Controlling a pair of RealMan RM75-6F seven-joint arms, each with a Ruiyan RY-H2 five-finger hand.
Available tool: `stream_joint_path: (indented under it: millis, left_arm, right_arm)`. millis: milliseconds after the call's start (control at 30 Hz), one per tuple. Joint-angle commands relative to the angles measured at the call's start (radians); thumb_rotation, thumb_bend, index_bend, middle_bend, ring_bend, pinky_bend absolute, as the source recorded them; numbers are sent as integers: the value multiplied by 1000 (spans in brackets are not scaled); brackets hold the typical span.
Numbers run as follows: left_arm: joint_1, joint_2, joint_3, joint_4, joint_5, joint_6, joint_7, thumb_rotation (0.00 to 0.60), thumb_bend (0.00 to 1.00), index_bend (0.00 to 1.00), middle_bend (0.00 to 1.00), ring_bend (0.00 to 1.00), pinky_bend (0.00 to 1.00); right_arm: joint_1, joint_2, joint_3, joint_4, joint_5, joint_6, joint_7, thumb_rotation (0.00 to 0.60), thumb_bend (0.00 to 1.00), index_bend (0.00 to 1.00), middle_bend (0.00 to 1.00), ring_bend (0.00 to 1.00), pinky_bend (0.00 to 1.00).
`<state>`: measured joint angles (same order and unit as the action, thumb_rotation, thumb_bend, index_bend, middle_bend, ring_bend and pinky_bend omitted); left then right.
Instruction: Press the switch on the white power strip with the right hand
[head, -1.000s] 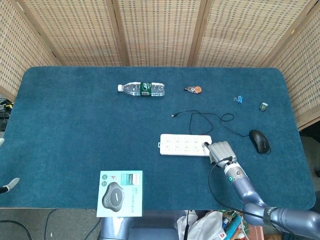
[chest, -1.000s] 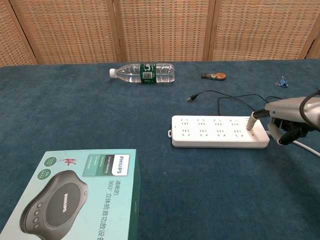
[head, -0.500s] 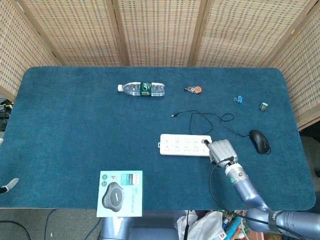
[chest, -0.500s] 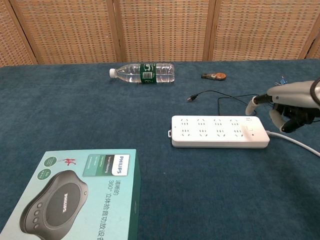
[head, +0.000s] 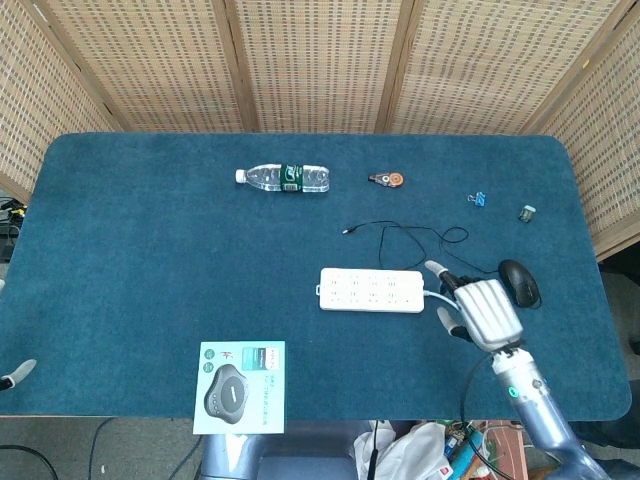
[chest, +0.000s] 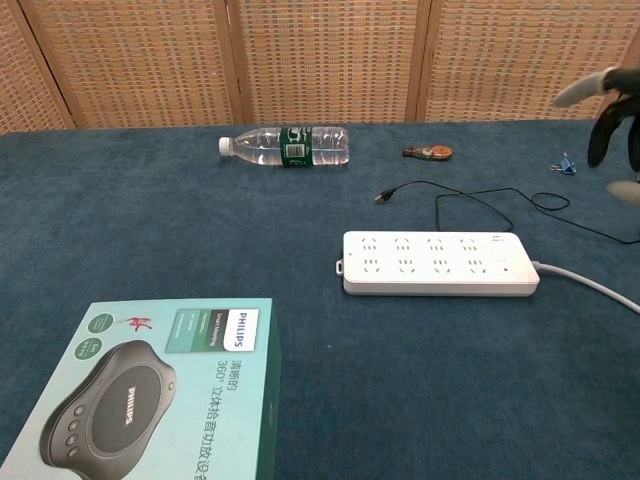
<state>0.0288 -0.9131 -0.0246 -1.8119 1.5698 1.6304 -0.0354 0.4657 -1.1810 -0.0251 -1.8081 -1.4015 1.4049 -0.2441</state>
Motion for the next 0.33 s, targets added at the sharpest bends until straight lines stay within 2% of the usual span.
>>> stream_joint_path:
  millis: [33, 133, 333]
  left_arm:
    - [-1, -3, 2, 3, 3, -4, 5, 600, 0, 0, 0, 0, 0]
    - [-3, -7, 5, 3, 7, -8, 15, 600, 0, 0, 0, 0, 0]
    - [-1, -8, 8, 3, 13, -5, 19, 600, 0, 0, 0, 0, 0]
  right_arm:
    - [-109, 15, -56, 79, -114, 125, 86, 600, 0, 0, 0, 0, 0]
    - [-168, 4, -68, 108, -155, 195, 89, 600, 0, 0, 0, 0, 0]
    - [-210, -11, -50, 150, -160, 216, 111, 600, 0, 0, 0, 0, 0]
